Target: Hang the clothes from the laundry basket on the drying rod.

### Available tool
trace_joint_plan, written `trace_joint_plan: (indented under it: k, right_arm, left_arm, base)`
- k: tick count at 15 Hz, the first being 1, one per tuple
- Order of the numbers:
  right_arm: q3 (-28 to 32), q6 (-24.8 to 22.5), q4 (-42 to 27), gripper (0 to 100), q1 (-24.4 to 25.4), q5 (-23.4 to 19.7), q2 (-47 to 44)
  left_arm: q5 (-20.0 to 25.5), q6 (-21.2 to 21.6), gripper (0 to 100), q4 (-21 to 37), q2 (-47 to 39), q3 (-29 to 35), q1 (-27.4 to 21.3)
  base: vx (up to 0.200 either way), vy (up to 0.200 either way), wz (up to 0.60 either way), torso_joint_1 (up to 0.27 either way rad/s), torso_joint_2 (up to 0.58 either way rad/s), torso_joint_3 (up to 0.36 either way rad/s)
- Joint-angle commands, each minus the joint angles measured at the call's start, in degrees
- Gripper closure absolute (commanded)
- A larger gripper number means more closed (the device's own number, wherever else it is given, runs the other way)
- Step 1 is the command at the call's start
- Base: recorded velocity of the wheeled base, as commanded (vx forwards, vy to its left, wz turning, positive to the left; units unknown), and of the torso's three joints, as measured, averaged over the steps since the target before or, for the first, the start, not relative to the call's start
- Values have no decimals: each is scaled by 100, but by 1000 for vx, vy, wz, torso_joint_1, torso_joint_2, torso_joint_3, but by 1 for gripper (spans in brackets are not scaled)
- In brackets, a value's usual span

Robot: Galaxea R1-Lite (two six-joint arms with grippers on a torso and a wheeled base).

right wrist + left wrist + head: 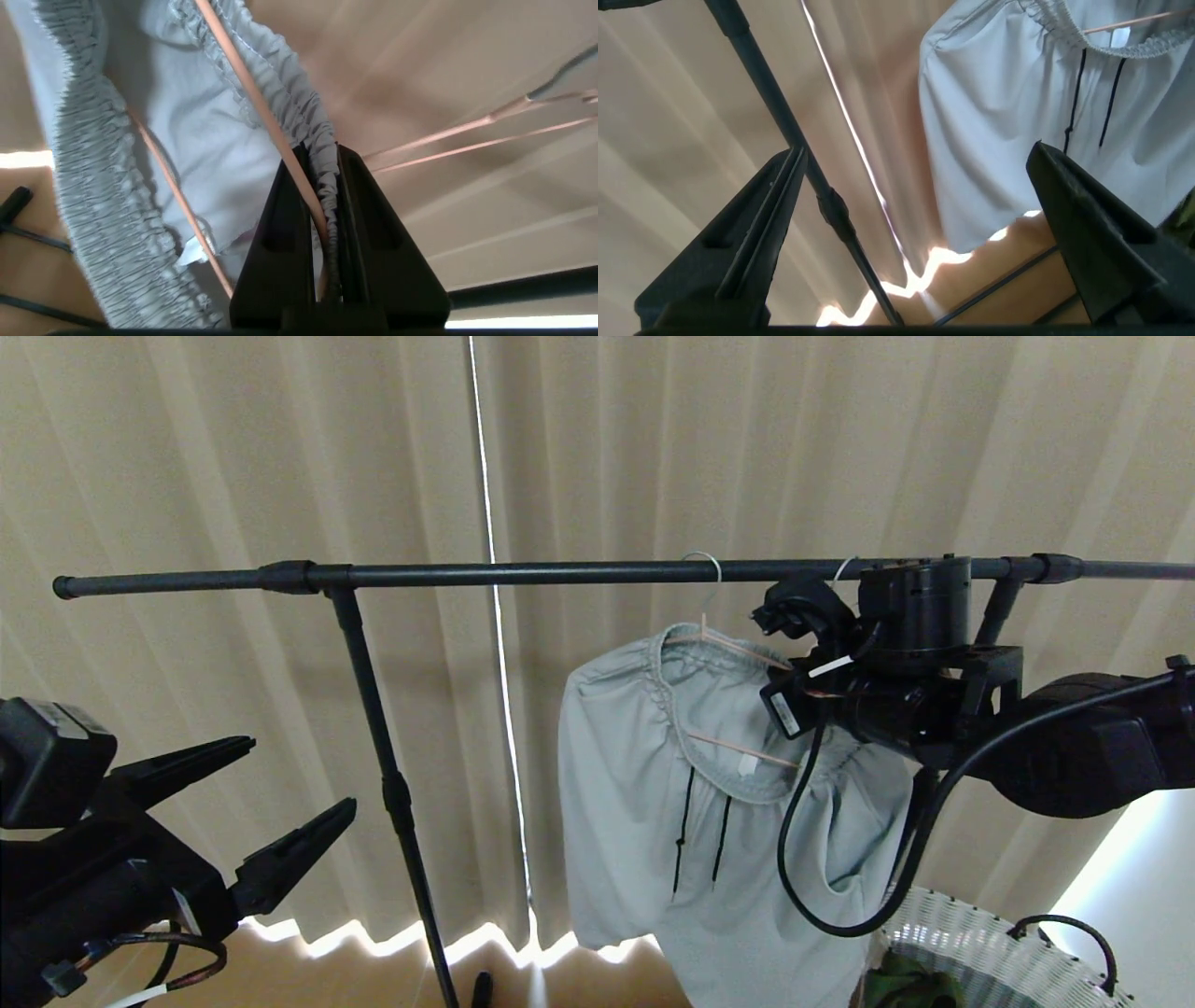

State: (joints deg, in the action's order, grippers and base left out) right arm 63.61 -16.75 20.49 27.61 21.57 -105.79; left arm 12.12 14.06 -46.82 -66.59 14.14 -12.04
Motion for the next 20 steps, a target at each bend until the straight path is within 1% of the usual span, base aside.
trace_joint_plan:
  k: [1,9,10,13,15,17,19,20]
  right_arm:
    - [2,-4,-1,100,60,-3,-38]
    - [2,-4,-10,100,130,-3,-29]
    - [2,-4,-10,0,139,6,-29]
    - [2,14,104,0,148,-12,-38]
    - [-42,31,359,0,148,-74,-29]
    - [-68,49,544,0,148,-223,-38]
    - [-174,58,579,0,148,-882,41]
    - [-226,58,579,0,148,-1023,67]
  left_arm:
    - [1,1,0,-2,-21,1,-8]
    - [1,9,0,7,-39,-8,-8]
    - [1,9,0,7,-39,-8,-8]
    - [1,9,0,7,-39,-8,-8]
    - [1,9,0,7,-39,1,-8]
    - [1,9,0,7,-30,1,-8]
    - [1,9,0,7,-30,10,-8]
    - [1,9,0,7,-39,10,-8]
  base:
    - [0,0,0,0,0,0]
    - [0,0,0,0,0,0]
    - [0,0,0,0,0,0]
    - [0,0,0,0,0,0]
    - [0,0,0,0,0,0]
    - [0,0,0,0,0,0]
    - [0,0,0,0,0,0]
    - [0,0,0,0,0,0]
